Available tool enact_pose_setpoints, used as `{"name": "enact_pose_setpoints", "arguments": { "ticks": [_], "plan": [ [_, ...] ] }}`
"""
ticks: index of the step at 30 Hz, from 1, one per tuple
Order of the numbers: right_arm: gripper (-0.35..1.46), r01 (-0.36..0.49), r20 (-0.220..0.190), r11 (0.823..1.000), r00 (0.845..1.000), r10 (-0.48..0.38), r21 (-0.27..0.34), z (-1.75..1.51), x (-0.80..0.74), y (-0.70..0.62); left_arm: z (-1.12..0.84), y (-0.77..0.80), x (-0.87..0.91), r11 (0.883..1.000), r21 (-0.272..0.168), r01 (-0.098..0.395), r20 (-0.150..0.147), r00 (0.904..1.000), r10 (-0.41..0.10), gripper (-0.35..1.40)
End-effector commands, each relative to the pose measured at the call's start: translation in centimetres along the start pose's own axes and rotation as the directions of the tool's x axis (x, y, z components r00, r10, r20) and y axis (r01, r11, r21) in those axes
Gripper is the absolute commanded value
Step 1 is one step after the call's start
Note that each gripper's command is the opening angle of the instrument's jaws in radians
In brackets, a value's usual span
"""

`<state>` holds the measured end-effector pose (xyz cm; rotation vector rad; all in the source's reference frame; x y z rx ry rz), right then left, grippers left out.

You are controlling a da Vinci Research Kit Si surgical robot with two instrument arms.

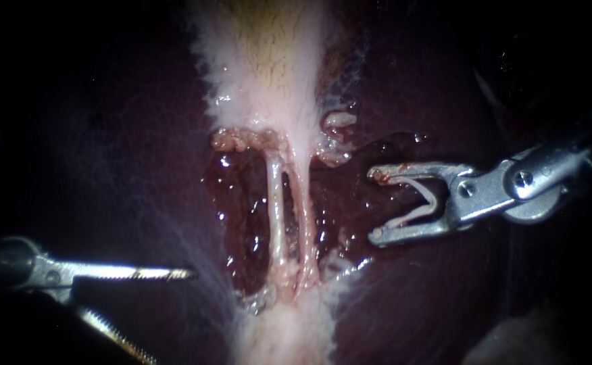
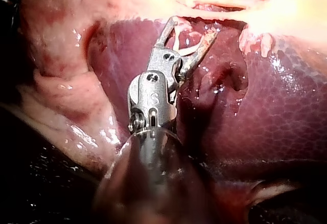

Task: Grabbing gallbladder

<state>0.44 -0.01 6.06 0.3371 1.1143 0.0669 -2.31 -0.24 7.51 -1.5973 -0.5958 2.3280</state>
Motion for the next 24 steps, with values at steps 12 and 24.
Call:
{"name": "enact_pose_setpoints", "arguments": {
  "ticks": [12,24],
  "plan": [
    [0.49,0.000,0.000,1.000,1.000,0.000,0.000,-0.01,0.00,0.00,-0.04,-0.02,0.05,1.000,0.015,0.007,-0.001,1.0000,-0.007,0.91],
    [0.49,0.000,0.000,1.000,1.000,0.000,0.000,-0.01,0.00,0.00,-0.29,-0.29,0.54,0.975,0.209,0.070,-0.023,0.9975,-0.067,0.91]
  ]
}}
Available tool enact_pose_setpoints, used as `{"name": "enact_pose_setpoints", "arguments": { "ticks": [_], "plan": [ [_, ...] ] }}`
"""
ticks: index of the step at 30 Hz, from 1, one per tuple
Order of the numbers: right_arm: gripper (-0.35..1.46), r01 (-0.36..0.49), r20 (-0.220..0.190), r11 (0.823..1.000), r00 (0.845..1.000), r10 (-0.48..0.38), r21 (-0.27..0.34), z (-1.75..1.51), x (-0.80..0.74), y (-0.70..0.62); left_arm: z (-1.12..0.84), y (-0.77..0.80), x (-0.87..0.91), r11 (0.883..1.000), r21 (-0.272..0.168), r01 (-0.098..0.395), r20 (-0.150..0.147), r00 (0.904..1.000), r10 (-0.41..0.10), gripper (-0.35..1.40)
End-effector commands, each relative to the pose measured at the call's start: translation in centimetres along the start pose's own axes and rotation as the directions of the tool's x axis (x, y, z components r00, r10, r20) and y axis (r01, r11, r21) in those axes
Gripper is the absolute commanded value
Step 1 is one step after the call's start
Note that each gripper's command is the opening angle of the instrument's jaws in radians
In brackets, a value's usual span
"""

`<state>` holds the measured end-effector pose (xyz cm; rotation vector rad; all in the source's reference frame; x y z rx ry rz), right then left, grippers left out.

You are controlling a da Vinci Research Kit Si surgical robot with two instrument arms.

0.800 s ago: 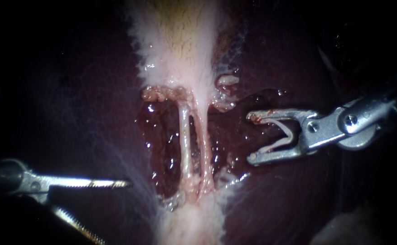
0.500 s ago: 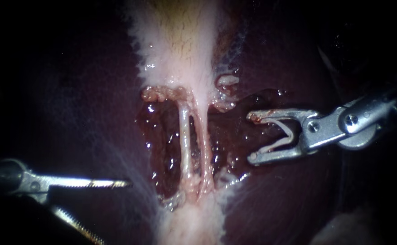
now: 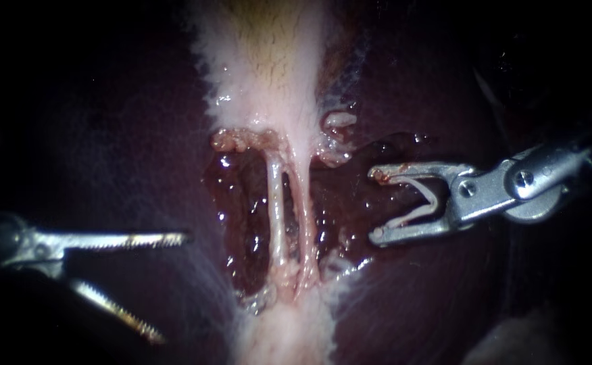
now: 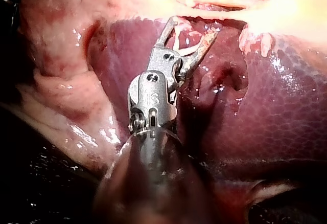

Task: Grabbing gallbladder

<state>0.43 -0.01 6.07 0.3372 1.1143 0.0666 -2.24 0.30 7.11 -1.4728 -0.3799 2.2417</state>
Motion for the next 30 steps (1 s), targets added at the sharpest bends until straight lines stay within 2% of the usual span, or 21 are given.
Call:
{"name": "enact_pose_setpoints", "arguments": {
  "ticks": [1,5,10,13,20,24,30],
  "plan": [
    [0.49,0.000,0.000,1.000,1.000,0.000,0.000,0.00,0.00,0.00,-0.02,-0.03,0.04,1.000,0.014,0.007,-0.006,1.0000,-0.006,0.91],
    [0.49,0.000,0.000,1.000,1.000,0.000,0.000,0.00,0.00,-0.01,-0.11,-0.20,0.24,0.994,0.099,0.054,-0.035,0.9981,-0.051,0.88],
    [0.49,0.000,0.000,1.000,1.000,0.000,0.001,0.00,0.01,-0.01,-0.18,-0.43,0.48,0.983,0.178,0.035,-0.046,0.9986,-0.027,0.84],
    [0.49,0.000,0.000,1.000,1.000,0.000,0.000,0.00,0.01,-0.01,-0.13,-0.54,0.58,0.975,0.220,0.017,-0.037,0.9993,-0.009,0.83],
    [0.49,0.000,0.000,1.000,1.000,0.000,0.000,0.01,0.01,0.00,0.18,-0.77,0.60,0.974,0.224,-0.010,-0.032,0.9993,0.017,0.76],
    [0.49,0.000,0.000,1.000,1.000,0.000,-0.001,0.01,0.01,0.00,0.42,-0.94,0.58,0.977,0.211,-0.025,-0.031,0.9990,0.032,0.73],
    [0.49,0.000,0.000,1.000,1.000,0.000,-0.001,0.01,0.00,0.01,0.65,-1.07,0.50,0.978,0.203,-0.041,-0.030,0.9984,0.048,0.66]
  ]
}}
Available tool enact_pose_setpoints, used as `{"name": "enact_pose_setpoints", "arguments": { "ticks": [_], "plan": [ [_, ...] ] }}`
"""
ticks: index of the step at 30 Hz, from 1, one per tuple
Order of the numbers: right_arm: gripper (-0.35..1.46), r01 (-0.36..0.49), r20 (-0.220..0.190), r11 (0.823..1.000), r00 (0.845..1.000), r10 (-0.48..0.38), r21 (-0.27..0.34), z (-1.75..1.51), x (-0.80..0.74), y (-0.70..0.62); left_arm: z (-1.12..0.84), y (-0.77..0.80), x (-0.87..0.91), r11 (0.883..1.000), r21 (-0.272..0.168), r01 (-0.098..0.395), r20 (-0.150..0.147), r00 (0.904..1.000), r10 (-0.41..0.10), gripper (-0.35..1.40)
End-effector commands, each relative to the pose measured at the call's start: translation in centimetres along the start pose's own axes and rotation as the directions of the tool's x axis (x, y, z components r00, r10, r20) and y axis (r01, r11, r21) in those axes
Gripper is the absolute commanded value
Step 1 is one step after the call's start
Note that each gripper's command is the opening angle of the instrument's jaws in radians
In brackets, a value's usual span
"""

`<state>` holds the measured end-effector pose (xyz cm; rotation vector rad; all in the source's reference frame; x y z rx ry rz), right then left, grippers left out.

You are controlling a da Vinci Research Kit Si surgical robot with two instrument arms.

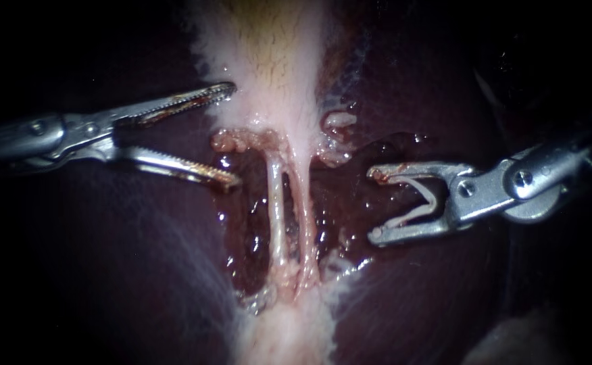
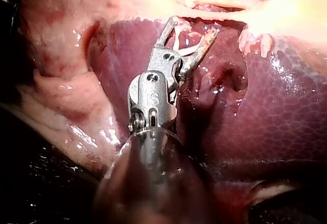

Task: Grabbing gallbladder

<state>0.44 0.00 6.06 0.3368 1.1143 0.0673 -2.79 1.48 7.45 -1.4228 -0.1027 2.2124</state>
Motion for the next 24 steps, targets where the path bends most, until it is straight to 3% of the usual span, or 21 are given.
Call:
{"name": "enact_pose_setpoints", "arguments": {
  "ticks": [1,9,14,19,21,24],
  "plan": [
    [0.49,0.000,0.000,1.000,1.000,0.000,0.000,0.00,-0.01,0.00,0.02,-0.01,-0.02,1.000,-0.001,0.000,-0.001,1.0000,0.000,0.64],
    [0.49,0.000,0.000,1.000,1.000,0.000,0.000,-0.01,-0.02,0.01,0.06,-0.03,-0.26,1.000,-0.004,-0.018,0.001,0.9998,0.018,0.29],
    [0.49,0.000,0.000,1.000,1.000,0.000,0.000,-0.01,-0.01,0.01,0.00,-0.07,-0.32,1.000,-0.010,-0.021,0.014,0.9997,0.021,0.29],
    [0.49,0.000,0.000,1.000,1.000,0.000,0.000,-0.01,-0.02,0.01,-0.07,-0.08,-0.34,0.999,-0.016,-0.028,0.022,0.9994,0.028,0.15],
    [0.49,0.000,0.000,1.000,1.000,0.000,0.000,-0.01,-0.02,0.01,-0.11,-0.09,-0.32,0.999,-0.018,-0.027,0.022,0.9994,0.027,0.05],
    [0.49,0.000,0.000,1.000,1.000,0.000,0.000,-0.01,-0.02,0.01,-0.18,-0.09,-0.28,0.999,-0.021,-0.025,0.022,0.9994,0.025,-0.35]
  ]
}}
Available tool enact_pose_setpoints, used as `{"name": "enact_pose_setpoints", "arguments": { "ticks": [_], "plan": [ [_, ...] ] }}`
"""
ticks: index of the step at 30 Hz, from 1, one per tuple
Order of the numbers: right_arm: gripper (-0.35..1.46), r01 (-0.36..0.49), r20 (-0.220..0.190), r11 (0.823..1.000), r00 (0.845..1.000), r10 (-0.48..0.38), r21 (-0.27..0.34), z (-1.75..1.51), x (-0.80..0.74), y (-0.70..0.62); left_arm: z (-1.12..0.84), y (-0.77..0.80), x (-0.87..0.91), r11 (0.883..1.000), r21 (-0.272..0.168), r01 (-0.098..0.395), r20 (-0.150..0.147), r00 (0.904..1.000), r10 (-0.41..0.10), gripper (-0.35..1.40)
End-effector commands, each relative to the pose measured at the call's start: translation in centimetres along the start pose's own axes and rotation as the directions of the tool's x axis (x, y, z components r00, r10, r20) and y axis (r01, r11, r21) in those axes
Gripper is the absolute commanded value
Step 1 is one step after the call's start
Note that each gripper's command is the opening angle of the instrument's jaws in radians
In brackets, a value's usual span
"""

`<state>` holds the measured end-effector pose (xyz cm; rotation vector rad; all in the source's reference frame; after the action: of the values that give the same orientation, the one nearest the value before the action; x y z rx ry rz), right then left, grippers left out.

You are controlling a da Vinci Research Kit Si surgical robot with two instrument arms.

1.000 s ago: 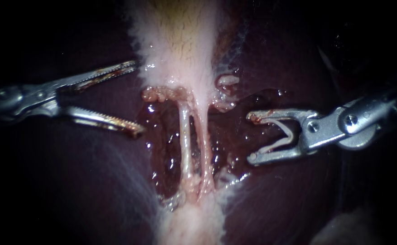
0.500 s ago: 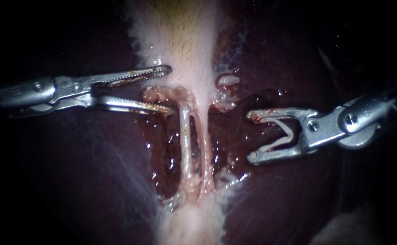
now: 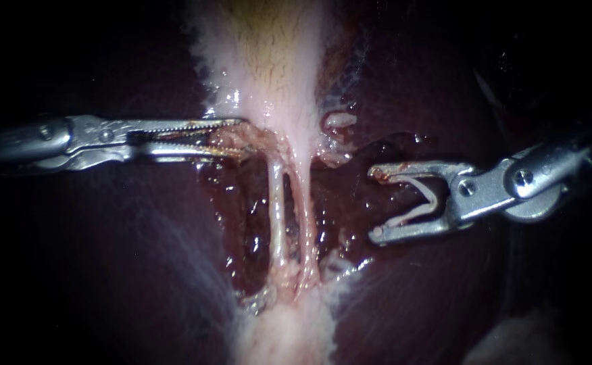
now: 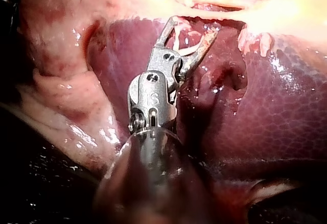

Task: Grabbing gallbladder

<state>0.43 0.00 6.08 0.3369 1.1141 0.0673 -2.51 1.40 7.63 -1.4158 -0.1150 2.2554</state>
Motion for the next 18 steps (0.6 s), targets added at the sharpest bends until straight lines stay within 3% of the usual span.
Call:
{"name": "enact_pose_setpoints", "arguments": {
  "ticks": [1,13,18],
  "plan": [
    [0.49,0.000,0.000,1.000,1.000,0.000,0.000,0.00,0.00,0.00,-0.02,0.00,0.02,1.000,-0.002,0.002,-0.002,1.0000,-0.002,-0.35],
    [0.50,0.000,0.000,1.000,1.000,0.000,0.001,-0.01,0.00,0.00,-0.25,0.04,0.28,1.000,-0.012,0.026,0.004,0.9996,-0.026,-0.35],
    [0.50,0.000,0.000,1.000,1.000,0.000,0.001,-0.01,0.00,0.00,-0.47,0.06,0.51,0.998,-0.022,0.055,0.005,0.9985,-0.055,-0.35]
  ]
}}
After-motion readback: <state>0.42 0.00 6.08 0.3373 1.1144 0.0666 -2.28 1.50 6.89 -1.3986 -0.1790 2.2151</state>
